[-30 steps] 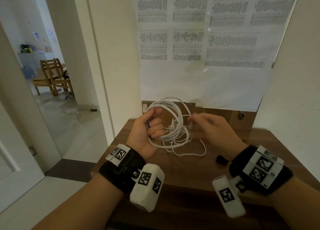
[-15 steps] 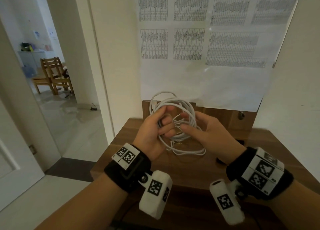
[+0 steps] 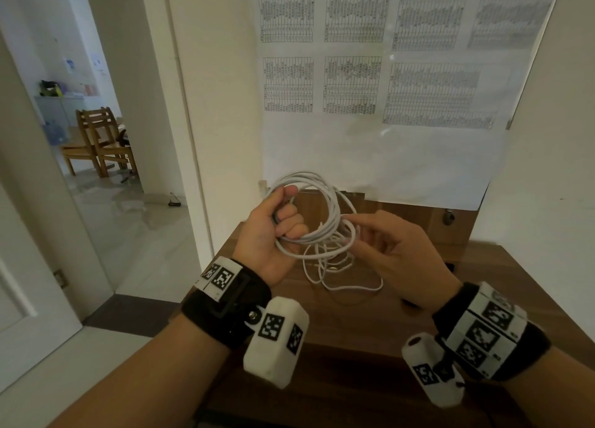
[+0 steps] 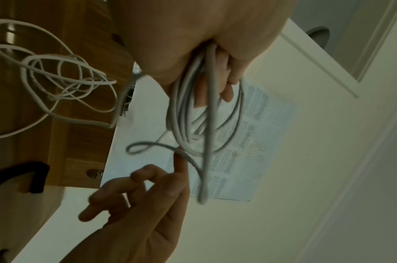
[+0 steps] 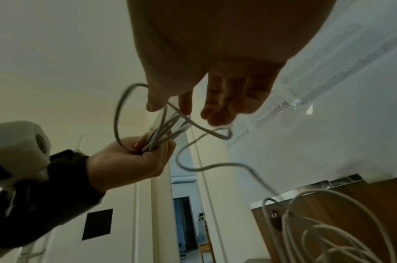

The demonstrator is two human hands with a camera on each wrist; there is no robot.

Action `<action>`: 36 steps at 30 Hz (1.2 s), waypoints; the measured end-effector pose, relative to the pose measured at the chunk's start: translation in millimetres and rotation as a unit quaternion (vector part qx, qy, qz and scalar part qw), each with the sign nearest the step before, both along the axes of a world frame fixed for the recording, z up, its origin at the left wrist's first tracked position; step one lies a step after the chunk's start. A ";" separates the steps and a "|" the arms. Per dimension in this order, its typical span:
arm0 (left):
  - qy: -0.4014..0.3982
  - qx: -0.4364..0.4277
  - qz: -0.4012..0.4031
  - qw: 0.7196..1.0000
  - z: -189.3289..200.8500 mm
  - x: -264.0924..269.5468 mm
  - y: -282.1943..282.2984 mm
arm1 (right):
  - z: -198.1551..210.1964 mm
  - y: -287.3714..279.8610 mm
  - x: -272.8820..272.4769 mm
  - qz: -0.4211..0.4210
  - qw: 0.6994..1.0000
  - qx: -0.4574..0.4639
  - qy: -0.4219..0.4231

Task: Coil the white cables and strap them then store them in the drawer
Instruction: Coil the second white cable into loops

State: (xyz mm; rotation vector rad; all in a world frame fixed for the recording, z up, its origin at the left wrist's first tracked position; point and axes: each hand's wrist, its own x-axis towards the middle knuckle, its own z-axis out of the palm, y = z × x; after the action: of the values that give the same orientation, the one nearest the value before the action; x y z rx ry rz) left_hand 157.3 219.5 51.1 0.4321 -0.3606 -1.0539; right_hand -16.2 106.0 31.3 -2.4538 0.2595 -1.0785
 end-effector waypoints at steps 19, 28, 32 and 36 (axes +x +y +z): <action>-0.071 0.010 0.053 0.996 1.5 -12.0 3.3 | 18.6 5.1 1.6 0.130 0.909 0.395 -0.013; -0.130 0.017 -0.039 0.991 -4.6 -28.5 -3.0 | 20.4 11.8 16.2 0.154 0.816 0.543 -0.124; -0.148 0.060 -0.015 0.987 -9.2 -23.2 -10.7 | 30.8 14.3 10.2 0.234 0.764 0.591 -0.109; -0.202 0.101 -0.012 0.974 -13.5 -22.7 -14.0 | 24.4 12.6 15.6 0.163 0.870 0.463 -0.047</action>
State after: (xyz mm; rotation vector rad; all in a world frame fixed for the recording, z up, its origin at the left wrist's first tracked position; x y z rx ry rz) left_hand 134.6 205.5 37.5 0.8322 -0.6232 -1.0273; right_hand -0.7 118.6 55.7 -1.5007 0.2410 -0.6796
